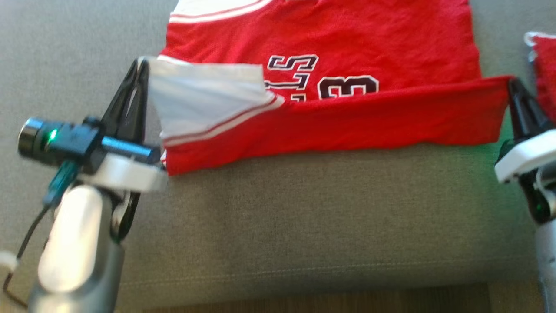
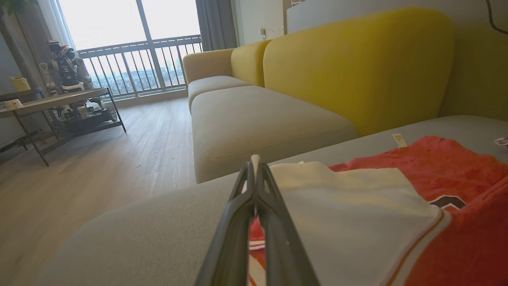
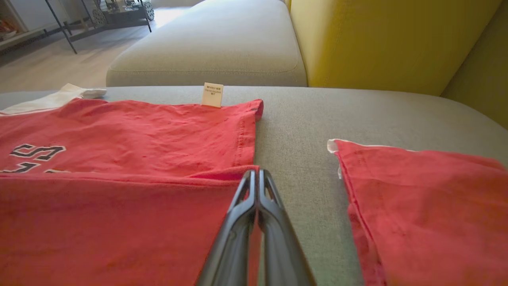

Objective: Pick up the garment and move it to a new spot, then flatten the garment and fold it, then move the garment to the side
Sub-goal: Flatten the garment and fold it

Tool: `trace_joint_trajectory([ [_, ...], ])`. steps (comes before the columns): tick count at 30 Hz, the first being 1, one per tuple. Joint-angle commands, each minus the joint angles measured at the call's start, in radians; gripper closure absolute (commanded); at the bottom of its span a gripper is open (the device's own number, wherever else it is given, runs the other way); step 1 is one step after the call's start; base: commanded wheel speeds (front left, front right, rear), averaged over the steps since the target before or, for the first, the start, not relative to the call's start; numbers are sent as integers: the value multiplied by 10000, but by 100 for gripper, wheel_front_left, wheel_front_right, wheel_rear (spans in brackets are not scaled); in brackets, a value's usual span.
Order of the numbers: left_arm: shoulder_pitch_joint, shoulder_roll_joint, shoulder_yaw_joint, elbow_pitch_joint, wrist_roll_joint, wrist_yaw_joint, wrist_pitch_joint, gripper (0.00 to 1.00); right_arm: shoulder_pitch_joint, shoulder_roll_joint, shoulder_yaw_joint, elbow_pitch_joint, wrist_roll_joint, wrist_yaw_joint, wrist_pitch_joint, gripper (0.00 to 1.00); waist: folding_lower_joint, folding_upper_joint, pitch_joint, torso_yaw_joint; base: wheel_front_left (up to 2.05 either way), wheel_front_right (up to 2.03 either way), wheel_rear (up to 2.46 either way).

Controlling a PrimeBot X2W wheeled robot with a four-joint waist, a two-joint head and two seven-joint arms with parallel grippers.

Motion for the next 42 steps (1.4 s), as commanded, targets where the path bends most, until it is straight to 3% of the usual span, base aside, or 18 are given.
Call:
trace_joint_trajectory([
  [1, -704, 170, 189, 160, 115, 16, -20, 100, -467, -281, 226, 166, -101, -4, -257, 100, 0, 0, 433, 116, 0, 0, 0],
  [2, -892, 152, 153, 410, 157, 15, -20, 100, -653, -287, 284, 381, -105, -4, -378, 93, 0, 0, 515, 116, 0, 0, 0],
  [3, -1037, 118, 122, 657, 175, 15, -20, 100, -822, -285, 334, 587, -105, -4, -513, 58, 0, 0, 579, 106, 0, 0, 0],
  [4, -1148, 87, 124, 905, 197, 16, -20, 72, -963, -279, 375, 792, -111, -4, -650, 0, 0, 0, 619, 92, 0, 0, 0],
  [5, -1148, 87, 124, 905, 197, 16, -20, 72, -963, -279, 375, 792, -111, -4, -650, 0, 0, 0, 619, 92, 0, 0, 0],
  [6, -1238, 40, 157, 1063, 226, 58, -20, 8, -1080, -246, 363, 962, -98, -4, -828, 0, 0, 0, 640, 77, 0, 0, 0],
  [7, -1286, -32, 221, 1135, 223, 129, -20, 0, -1157, -201, 354, 1100, -81, -4, -999, 0, 0, 0, 646, 58, 0, 0, 0],
  [11, -856, -311, 619, 1281, 80, 517, -20, 0, -1033, -66, 491, 1333, -23, -4, -1497, 0, 0, 0, 449, -92, 0, 0, 0],
  [16, 550, -1011, 1360, 1546, -1149, 789, -20, 0, -332, 268, 551, 1019, 326, -4, -1830, 0, 0, 0, 65, -321, 0, 0, 0],
  [18, 1172, -1172, 1318, 1819, -1641, 850, 94, 0, -86, 440, 568, 869, 424, -4, -1867, 0, 0, 0, -64, -408, 0, 0, 0],
  [25, 1781, -1321, 1173, 2529, -2749, 1679, 906, 0, 162, 772, 658, 740, 338, -4, -1877, 0, 0, 0, -383, -550, 0, 0, 0],
  [39, 1317, -1329, 555, 3655, -3246, 1629, 2395, 0, -120, 1066, 833, 1235, 57, -4, -1723, 0, 0, 0, -645, -819, 0, 0, 0],
  [40, 1333, -1329, 497, 3683, -3293, 1575, 2513, 16, -113, 1082, 827, 1279, 71, -4, -1672, 0, 0, 0, -664, -815, 0, 0, 0],
  [41, 1363, -1329, 440, 3700, -3325, 1537, 2616, 45, -99, 1094, 812, 1329, 76, -4, -1600, 0, 0, 0, -689, -810, 0, 0, 0],
  [42, 1401, -1330, 399, 3700, -3339, 1531, 2678, 60, -87, 1104, 812, 1388, 81, -4, -1523, 0, 0, 0, -714, -805, 0, 0, 0],
])
